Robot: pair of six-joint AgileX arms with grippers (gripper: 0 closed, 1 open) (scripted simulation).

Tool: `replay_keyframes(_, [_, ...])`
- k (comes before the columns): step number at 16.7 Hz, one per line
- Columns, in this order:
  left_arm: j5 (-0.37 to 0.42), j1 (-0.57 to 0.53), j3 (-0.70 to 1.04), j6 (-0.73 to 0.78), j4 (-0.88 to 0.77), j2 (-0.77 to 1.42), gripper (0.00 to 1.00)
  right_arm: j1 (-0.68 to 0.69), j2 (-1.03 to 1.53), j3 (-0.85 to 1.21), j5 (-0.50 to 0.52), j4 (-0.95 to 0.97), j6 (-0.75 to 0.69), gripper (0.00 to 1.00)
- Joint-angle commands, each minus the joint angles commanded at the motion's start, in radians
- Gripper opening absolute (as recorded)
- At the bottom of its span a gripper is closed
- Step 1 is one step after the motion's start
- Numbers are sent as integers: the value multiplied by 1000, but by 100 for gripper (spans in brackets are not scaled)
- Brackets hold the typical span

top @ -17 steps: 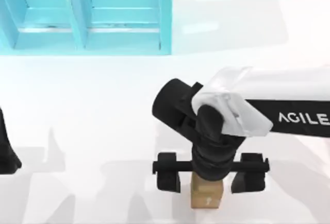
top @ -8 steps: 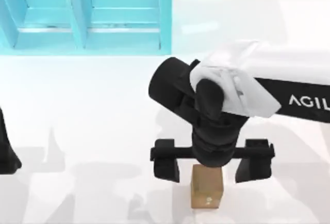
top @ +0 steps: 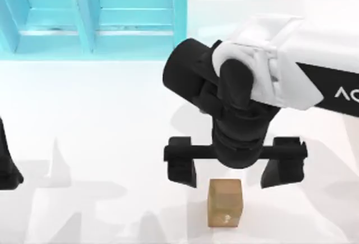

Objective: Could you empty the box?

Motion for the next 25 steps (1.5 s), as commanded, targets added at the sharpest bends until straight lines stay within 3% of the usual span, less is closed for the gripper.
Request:
replay_keyframes(4, [0, 0, 0, 0, 0, 0, 100, -62, 26, 39, 0, -24, -62, 100])
replay_keyframes(7, [0, 0, 0, 0, 0, 0, 100, -215, 73, 114, 1, -68, -216, 100])
replay_keyframes(16, [0, 0, 0, 0, 0, 0, 100, -1030, 196, 374, 0, -212, -1033, 100])
replay_keyframes(19, [0, 0, 0, 0, 0, 0, 100, -1233, 211, 432, -1, -240, -1236, 100])
replay_keyframes(22, [0, 0, 0, 0, 0, 0, 100, -1342, 214, 463, -1, -253, -1344, 100])
replay_keyframes(25, [0, 0, 0, 0, 0, 0, 100, -1360, 213, 467, -1, -255, -1362, 100])
